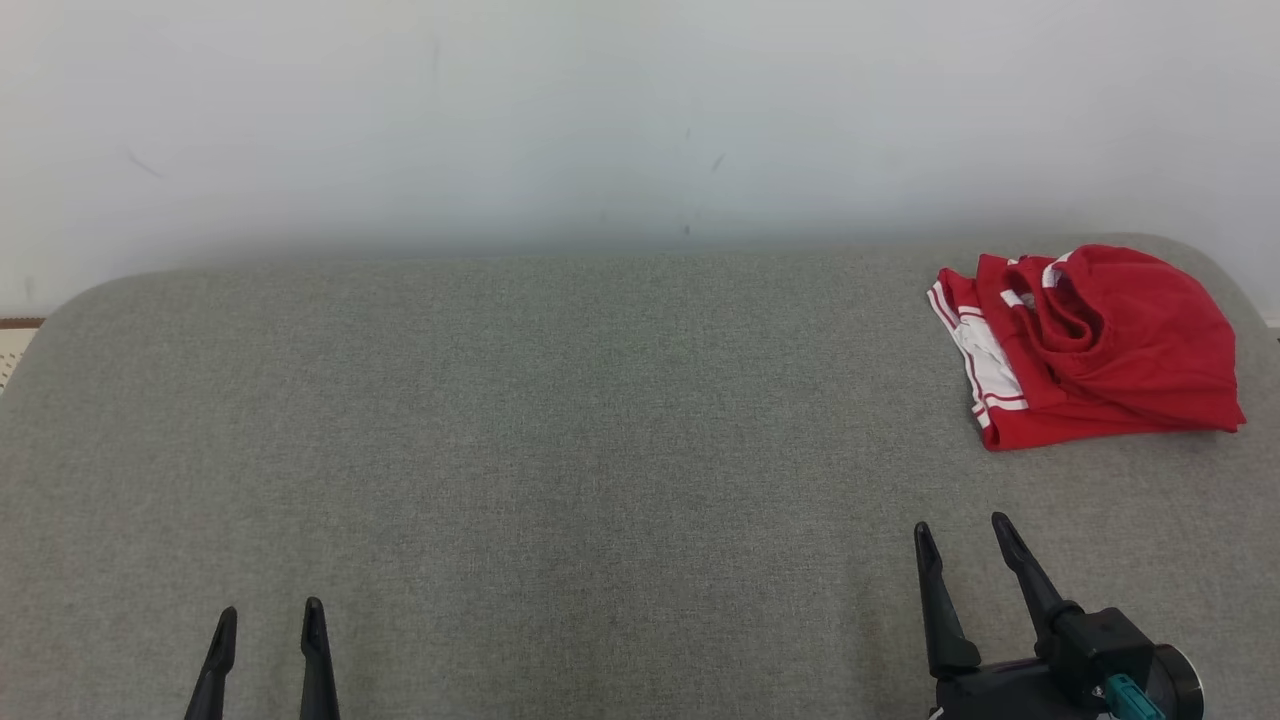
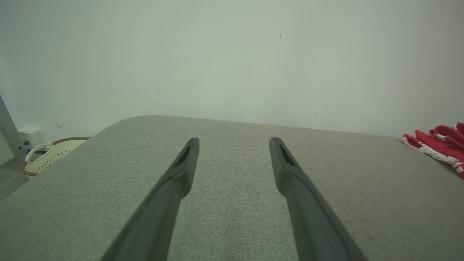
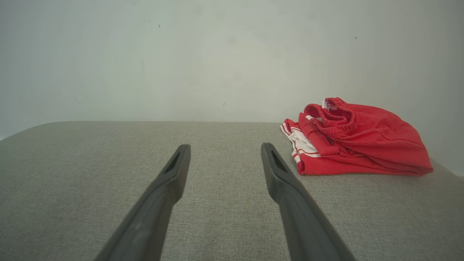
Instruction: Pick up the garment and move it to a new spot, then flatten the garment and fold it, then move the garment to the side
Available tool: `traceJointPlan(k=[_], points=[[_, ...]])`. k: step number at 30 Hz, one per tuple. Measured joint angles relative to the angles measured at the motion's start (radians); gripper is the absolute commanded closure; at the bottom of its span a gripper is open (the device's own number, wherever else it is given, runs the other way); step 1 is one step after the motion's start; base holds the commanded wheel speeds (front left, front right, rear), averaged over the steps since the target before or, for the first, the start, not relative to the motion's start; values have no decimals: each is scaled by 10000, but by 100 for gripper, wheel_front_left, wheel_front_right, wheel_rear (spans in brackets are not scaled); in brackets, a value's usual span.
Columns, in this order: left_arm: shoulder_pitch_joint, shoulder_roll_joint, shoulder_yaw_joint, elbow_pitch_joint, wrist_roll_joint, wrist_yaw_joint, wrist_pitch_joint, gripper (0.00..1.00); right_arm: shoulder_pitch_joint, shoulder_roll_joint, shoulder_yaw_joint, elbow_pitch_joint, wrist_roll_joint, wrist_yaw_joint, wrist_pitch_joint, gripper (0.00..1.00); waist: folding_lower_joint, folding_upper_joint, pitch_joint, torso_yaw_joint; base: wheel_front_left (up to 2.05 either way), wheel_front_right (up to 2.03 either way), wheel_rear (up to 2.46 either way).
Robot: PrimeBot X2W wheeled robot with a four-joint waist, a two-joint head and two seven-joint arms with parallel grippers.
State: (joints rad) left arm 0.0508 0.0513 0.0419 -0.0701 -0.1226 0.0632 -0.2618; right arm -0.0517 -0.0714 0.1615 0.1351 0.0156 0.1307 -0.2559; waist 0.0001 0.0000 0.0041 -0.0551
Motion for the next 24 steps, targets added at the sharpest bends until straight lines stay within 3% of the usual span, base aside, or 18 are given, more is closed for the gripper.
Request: traceJointPlan(k=[7, 8, 13, 24], points=[[49, 0, 0, 0, -2, -58, 0, 0, -7, -2, 38, 17, 4, 0, 4, 0, 0, 0, -5, -6, 0, 0, 0], [55, -4, -4, 27, -2, -79, 2, 100, 10, 0, 38, 50, 4, 0, 4, 100, 0, 0, -5, -4, 0, 0, 0], [137, -27, -81, 393, -115, -88, 52, 100, 275, 2, 33, 424, 146, 0, 27, 100, 0, 0, -4, 0, 0, 0, 0], [111, 0, -238, 727, -2525, -357, 382, 100, 317, -130, -293, 428, 2863, 0, 546, 100, 0, 0, -4, 54, 0, 0, 0]])
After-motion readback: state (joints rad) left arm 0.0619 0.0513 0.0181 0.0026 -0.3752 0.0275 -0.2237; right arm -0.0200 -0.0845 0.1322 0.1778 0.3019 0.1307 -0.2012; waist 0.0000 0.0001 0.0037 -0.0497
